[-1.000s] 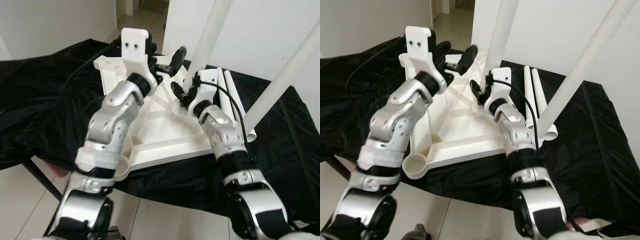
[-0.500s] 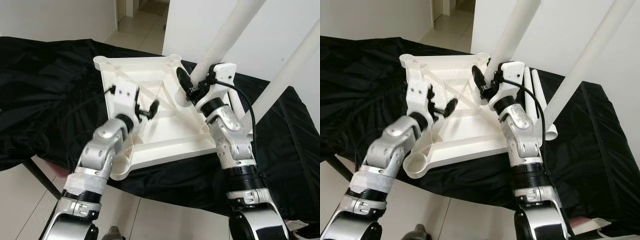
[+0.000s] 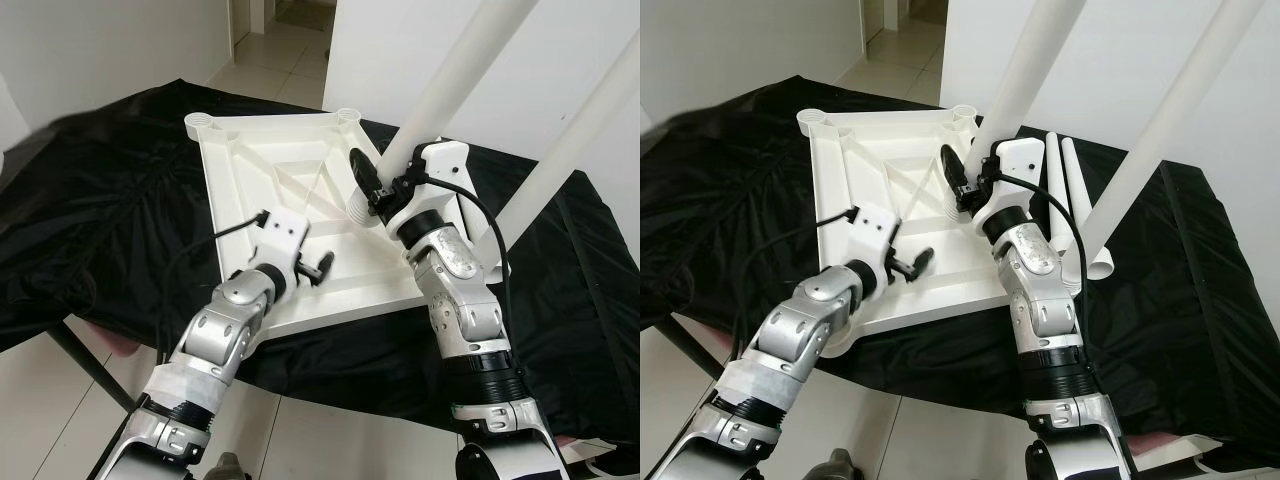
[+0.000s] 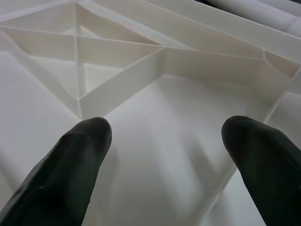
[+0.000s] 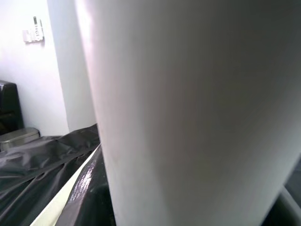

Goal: Building children table

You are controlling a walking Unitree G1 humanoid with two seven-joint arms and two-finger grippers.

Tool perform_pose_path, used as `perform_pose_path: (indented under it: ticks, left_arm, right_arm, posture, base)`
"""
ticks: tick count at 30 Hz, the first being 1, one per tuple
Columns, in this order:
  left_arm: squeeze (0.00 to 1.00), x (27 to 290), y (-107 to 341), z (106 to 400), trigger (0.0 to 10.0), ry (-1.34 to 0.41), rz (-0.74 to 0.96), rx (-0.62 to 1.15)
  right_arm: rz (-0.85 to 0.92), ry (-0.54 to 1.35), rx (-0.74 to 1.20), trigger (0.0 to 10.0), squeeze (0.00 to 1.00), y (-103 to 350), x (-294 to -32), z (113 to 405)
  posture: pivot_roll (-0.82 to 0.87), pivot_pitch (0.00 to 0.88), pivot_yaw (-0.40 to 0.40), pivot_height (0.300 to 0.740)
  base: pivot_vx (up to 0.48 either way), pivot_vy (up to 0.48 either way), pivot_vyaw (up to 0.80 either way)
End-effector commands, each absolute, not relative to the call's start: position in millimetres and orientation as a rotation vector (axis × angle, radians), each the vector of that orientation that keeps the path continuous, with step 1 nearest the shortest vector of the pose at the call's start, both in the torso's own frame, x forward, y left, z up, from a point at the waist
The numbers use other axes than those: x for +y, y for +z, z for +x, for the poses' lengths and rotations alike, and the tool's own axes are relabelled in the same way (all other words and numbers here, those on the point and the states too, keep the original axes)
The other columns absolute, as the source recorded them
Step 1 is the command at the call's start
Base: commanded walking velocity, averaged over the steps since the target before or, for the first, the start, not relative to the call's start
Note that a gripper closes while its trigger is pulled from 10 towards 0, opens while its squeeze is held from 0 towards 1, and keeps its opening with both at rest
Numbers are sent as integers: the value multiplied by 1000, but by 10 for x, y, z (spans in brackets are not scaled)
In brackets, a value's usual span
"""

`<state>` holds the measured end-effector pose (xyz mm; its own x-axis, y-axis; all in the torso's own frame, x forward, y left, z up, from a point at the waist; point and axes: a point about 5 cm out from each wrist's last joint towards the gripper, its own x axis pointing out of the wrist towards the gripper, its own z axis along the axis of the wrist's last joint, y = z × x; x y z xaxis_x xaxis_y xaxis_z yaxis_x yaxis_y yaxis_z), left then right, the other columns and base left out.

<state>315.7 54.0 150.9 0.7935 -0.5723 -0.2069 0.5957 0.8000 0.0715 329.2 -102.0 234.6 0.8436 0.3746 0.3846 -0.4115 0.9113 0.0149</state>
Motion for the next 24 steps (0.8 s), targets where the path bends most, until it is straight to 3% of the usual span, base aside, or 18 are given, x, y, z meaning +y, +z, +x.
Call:
perform_pose_path:
  ticks: [1, 13, 24]
  left_arm:
    - [0, 443, 1487, 3111, 10000, -679, 172, 171]
    - [0, 161, 1574, 3050, 10000, -813, 278, 113]
    - [0, 51, 1360, 2982, 10000, -916, 377, 269]
  right_arm:
    - [89, 402, -397, 10000, 0, 2386, -1043, 3284]
    - [88, 361, -387, 10000, 0, 2385, -1069, 3252]
    - [84, 351, -388, 10000, 0, 2397, -1063, 3255]
  posture:
    - [110, 32, -48, 740]
    - [101, 43, -33, 740]
    - [101, 42, -17, 740]
  base:
    - [0, 0, 0]
    - [0, 0, 0]
    - [0, 0, 0]
